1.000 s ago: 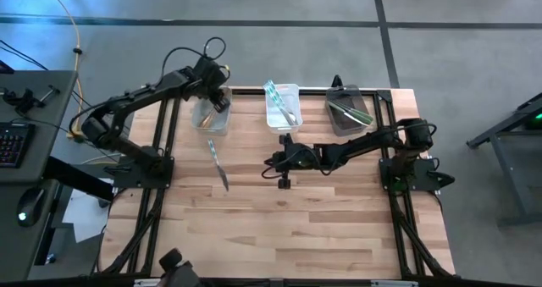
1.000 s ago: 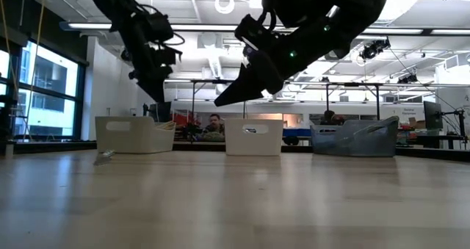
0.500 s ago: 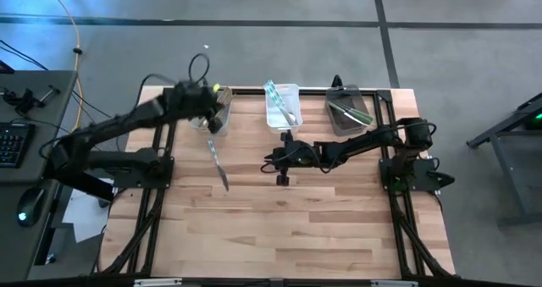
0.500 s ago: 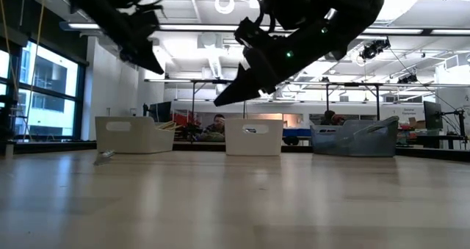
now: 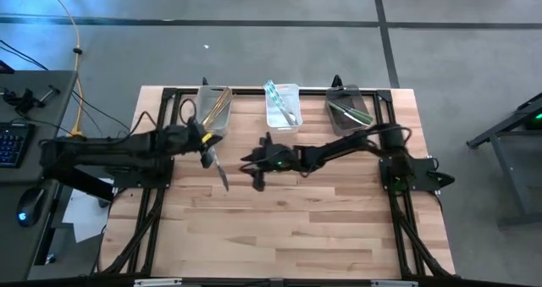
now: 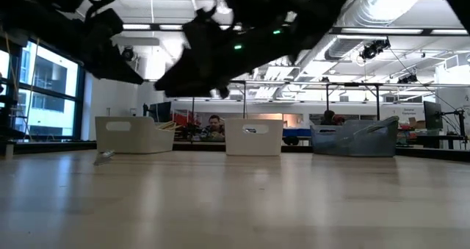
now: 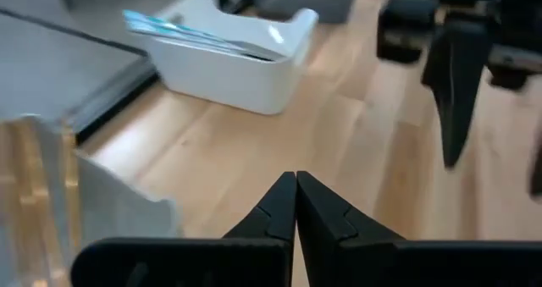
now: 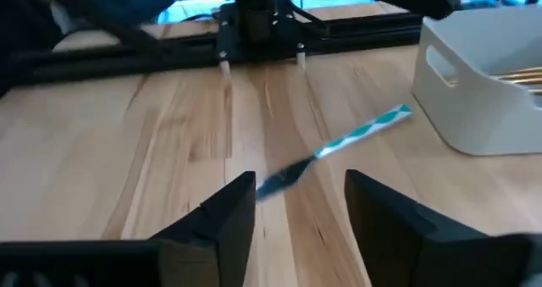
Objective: Sort silverware by color (type)
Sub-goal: Put the blue table knife into the white bin
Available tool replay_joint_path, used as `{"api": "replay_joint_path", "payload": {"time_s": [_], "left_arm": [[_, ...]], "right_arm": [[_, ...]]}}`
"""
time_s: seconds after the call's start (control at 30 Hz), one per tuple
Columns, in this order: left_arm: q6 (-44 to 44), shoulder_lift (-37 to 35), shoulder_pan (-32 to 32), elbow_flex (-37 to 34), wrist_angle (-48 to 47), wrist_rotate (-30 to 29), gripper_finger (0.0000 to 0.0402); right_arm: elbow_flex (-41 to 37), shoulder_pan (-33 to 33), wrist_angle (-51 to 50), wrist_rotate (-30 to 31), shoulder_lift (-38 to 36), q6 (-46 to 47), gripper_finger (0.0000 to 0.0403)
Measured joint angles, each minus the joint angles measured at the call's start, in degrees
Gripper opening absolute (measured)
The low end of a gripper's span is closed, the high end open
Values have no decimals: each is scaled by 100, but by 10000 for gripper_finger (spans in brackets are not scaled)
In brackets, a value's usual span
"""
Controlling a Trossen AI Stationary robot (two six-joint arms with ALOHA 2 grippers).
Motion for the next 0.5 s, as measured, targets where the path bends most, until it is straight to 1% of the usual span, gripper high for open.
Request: {"api": "replay_joint_path", "payload": {"time_s": [0.1,0.2,0.3,0.5], "left_arm": [[-16,-225,-376,-119,110,-766,0],[-8,-425,-594,-138,180,-1292,1],[33,-578,-683,-138,246,-1628,0],[249,-777,-709,-138,483,-1874,0]], "right_arm": [[662,-5,-218,78,500,366,180],[1351,-9,-575,235,1011,469,181],[2116,-1,-982,417,1542,532,181],[3476,-34,-1756,471,2604,722,181]]}}
